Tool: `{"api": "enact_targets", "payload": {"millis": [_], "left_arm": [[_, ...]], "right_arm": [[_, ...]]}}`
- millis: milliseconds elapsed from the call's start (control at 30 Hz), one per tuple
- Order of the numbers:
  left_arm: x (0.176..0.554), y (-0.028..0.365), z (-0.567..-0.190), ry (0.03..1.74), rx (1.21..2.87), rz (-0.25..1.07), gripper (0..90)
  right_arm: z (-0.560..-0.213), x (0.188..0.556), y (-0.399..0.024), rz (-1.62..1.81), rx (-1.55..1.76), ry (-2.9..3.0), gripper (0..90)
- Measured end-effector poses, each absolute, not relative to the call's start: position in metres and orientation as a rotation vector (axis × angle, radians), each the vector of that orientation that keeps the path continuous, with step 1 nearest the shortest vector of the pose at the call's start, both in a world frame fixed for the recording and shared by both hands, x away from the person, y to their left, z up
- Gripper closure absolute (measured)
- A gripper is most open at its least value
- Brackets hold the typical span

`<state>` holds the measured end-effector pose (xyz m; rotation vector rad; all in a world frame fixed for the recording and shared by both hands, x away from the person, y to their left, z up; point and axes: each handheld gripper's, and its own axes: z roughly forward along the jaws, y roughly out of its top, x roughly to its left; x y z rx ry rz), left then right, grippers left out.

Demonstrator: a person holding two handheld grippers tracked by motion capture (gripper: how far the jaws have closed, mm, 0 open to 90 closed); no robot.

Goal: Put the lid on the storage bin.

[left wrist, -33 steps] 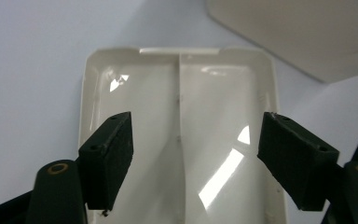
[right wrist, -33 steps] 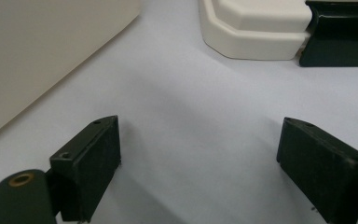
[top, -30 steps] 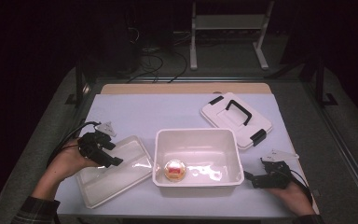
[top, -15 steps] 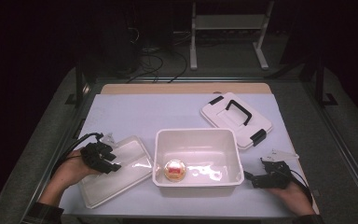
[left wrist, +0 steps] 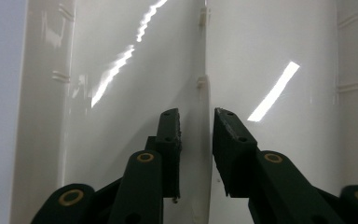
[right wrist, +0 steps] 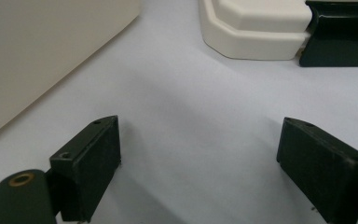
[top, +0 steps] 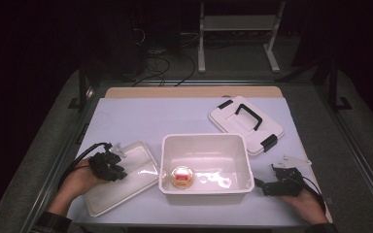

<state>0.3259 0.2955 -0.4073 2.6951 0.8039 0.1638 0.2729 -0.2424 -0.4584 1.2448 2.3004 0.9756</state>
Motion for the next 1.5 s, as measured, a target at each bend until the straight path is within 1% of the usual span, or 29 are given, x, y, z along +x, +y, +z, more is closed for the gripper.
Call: {"api": "enact_targets", "payload": {"millis": [100,133,200,300,467,567,1000,1033,1133,1300,1500], "left_arm": [[0.326,0.297,-0.409,0.815,2.687,0.146,79.1],[0.326,0.297,-0.41,0.816,2.684,0.144,79.1],[0.324,0.297,-0.41,0.81,2.679,0.138,87.0],[0.322,0.295,-0.41,0.797,2.695,0.169,88.4],[0.323,0.296,-0.405,0.803,2.682,0.14,88.7],[0.323,0.297,-0.4,0.802,2.677,0.145,88.7],[0.323,0.308,-0.346,0.783,2.622,0.137,88.7],[0.323,0.308,-0.346,0.783,2.622,0.137,88.7],[0.323,0.31,-0.331,0.772,2.613,0.153,88.7],[0.322,0.306,-0.313,0.737,2.598,0.172,88.7],[0.323,0.293,-0.292,0.659,2.591,0.178,88.7]], "right_arm": [[-0.458,0.273,-0.242,0.976,1.245,2.3,12.8],[-0.458,0.273,-0.242,0.976,1.245,2.3,12.9],[-0.458,0.273,-0.242,0.975,1.245,2.3,12.9],[-0.458,0.273,-0.242,0.975,1.245,2.301,12.9],[-0.458,0.273,-0.242,0.975,1.245,2.3,12.9],[-0.458,0.273,-0.242,0.975,1.244,2.301,12.8],[-0.458,0.273,-0.242,0.975,1.245,2.3,12.9],[-0.458,0.273,-0.242,0.975,1.245,2.3,12.9],[-0.458,0.273,-0.242,0.975,1.245,2.3,12.9],[-0.458,0.273,-0.242,0.975,1.245,2.3,12.8],[-0.458,0.273,-0.242,0.976,1.245,2.3,12.8]]}}
